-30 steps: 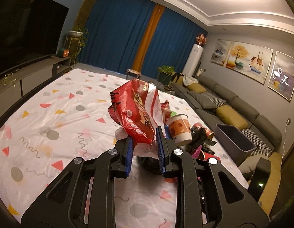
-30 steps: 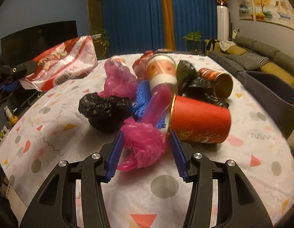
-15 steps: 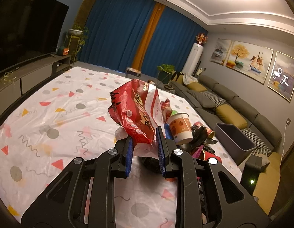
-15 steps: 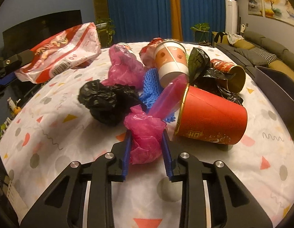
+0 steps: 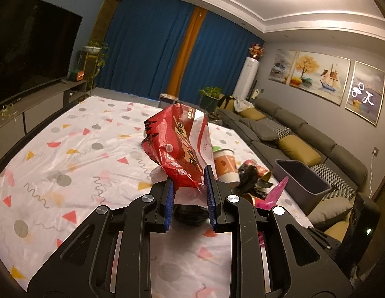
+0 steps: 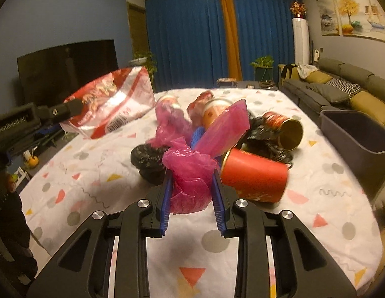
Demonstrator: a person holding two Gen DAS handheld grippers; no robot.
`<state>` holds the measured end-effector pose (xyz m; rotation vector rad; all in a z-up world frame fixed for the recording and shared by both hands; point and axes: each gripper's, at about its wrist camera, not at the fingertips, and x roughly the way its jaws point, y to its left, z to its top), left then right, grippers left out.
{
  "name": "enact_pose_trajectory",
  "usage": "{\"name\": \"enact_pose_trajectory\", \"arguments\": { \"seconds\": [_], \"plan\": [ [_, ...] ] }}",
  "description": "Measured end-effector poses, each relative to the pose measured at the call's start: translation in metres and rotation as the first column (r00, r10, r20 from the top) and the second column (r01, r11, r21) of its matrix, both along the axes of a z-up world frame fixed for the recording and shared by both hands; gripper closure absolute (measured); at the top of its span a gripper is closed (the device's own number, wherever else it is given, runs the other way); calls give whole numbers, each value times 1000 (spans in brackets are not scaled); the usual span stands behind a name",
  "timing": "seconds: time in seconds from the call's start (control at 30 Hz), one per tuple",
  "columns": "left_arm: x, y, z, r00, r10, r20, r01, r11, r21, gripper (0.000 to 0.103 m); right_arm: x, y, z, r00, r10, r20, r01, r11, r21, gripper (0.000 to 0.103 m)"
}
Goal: Collect trash
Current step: 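Lift the red snack bag and pink bag and carry both toward the grey bin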
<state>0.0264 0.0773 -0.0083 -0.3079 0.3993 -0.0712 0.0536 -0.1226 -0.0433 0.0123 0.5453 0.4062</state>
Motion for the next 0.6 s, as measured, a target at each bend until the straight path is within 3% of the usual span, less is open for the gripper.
{"name": "enact_pose_trajectory", "arguments": {
  "seconds": [0.6],
  "plan": [
    [20,-77,16,986,-161,47,157,985,67,81,-6,-83,38,976,-179,120,174,983,51,72]
  ]
}}
